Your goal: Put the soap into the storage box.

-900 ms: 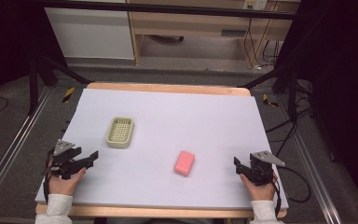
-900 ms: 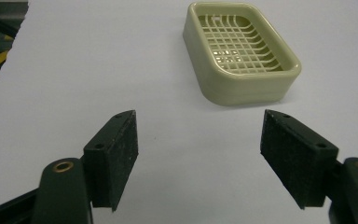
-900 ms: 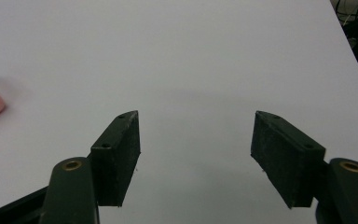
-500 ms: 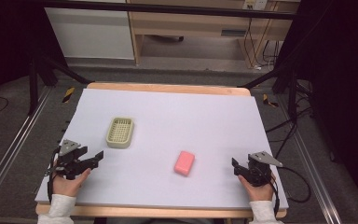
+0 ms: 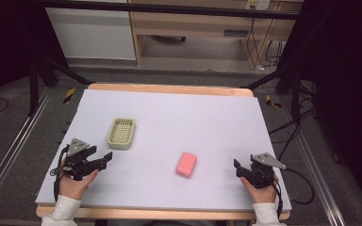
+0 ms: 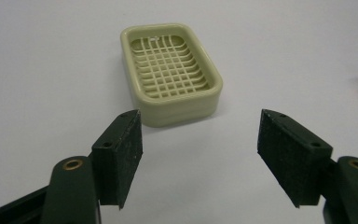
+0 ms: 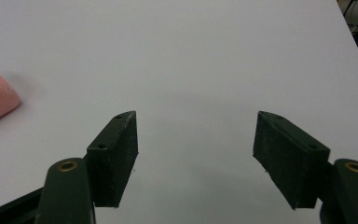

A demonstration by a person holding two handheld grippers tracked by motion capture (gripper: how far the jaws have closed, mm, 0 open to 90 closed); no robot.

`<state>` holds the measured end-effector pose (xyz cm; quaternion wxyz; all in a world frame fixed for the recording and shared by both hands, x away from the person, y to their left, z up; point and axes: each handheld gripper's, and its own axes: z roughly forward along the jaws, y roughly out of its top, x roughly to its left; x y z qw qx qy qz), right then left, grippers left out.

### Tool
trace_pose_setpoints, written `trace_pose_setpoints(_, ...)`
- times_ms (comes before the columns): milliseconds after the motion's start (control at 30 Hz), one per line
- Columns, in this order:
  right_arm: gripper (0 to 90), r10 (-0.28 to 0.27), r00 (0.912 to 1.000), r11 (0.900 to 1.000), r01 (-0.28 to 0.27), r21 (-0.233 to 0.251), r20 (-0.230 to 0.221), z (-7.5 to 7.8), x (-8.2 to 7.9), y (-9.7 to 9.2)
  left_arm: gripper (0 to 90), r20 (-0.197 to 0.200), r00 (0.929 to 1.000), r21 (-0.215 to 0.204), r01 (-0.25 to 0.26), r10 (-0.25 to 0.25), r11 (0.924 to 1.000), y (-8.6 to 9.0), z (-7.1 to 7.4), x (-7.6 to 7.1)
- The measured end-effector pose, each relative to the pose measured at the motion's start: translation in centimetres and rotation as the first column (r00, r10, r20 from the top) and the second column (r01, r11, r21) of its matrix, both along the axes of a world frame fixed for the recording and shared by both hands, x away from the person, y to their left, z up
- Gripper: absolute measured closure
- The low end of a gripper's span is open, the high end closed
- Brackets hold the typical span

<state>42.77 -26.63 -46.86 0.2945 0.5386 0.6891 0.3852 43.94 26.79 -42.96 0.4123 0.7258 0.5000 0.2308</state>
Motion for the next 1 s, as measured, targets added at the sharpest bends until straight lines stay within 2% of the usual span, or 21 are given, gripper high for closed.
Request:
trace_pose_setpoints(100, 29.0, 0.003, 1.0000, 1.0000, -0.003, -0.002, -0.004, -0.1, 0.0, 0.1, 30.5, 0.008, 0.9998, 0.005, 0.017, -0.018, 0.9998, -0.8, 0.3, 0.0)
trace_pose_setpoints(300, 28.6, 0.000, 1.0000, 1.0000, 0.000, -0.003, -0.005, -0.1, 0.1, 0.2, 29.5, -0.001, 0.9988, 0.009, 0.048, -0.048, 0.9988, -1.7, 0.9, 0.0)
trace_pose_setpoints(667, 28.8, -0.002, 1.0000, 0.9998, 0.002, -0.022, 0.006, -0.1, 0.1, 0.2, 27.9, -0.003, 0.9961, 0.007, 0.088, -0.088, 0.9961, -2.3, 2.5, 0.1)
trace_pose_setpoints(800, 29.8, -0.004, 1.0000, 0.9998, 0.004, -0.020, 0.004, -0.1, 0.2, 0.2, 27.9, 0.004, 0.9957, 0.004, 0.093, -0.093, 0.9957, -3.0, 2.9, 0.4)
trace_pose_setpoints(967, 32.4, -0.005, 0.9999, 0.9998, 0.005, -0.020, 0.013, 0.0, 0.1, 0.3, 27.5, 0.013, 0.9926, 0.014, 0.121, -0.121, 0.9926, -5.2, 3.2, 0.9)
trace_pose_setpoints(1000, 32.4, -0.005, 0.9999, 0.9998, 0.005, -0.020, 0.013, 0.0, 0.1, 0.3, 27.5, 0.013, 0.9926, 0.014, 0.121, -0.121, 0.9926, -5.2, 3.2, 0.9)
